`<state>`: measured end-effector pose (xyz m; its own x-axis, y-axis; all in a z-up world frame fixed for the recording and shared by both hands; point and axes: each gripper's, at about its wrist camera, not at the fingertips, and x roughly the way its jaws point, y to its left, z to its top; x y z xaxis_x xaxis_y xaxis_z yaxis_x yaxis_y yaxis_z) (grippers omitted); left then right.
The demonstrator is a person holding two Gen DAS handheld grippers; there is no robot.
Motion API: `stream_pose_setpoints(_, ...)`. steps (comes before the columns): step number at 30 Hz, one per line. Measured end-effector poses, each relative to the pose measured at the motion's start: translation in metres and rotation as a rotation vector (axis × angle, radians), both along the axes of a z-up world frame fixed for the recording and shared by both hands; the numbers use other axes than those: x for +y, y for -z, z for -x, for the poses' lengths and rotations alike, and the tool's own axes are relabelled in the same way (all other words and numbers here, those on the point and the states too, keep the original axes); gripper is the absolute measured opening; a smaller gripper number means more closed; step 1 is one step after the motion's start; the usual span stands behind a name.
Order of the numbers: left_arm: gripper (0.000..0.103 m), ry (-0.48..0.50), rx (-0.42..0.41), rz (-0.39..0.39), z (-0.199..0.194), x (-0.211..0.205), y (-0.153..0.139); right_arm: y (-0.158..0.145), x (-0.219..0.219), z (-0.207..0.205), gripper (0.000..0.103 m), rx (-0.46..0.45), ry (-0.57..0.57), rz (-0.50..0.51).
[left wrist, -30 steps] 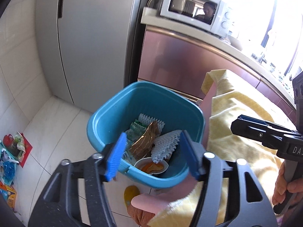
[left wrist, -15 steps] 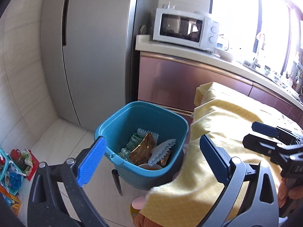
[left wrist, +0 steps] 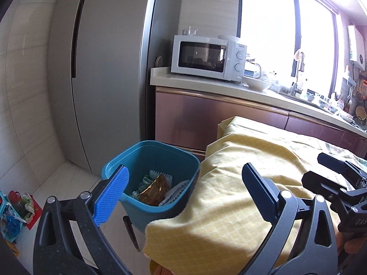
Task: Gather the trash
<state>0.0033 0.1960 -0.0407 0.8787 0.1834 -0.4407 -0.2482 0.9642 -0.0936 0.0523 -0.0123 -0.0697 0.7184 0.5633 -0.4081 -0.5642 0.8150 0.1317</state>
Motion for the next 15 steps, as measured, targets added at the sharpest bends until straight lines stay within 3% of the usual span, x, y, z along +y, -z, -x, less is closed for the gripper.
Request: stream_pose_setpoints(15, 0.097, 0.076, -0.125, -0.070, 0.006, -0.065, -0.021, -0.007, -0.071, 0.026, 0.096, -0.103, 0.263, -0.037)
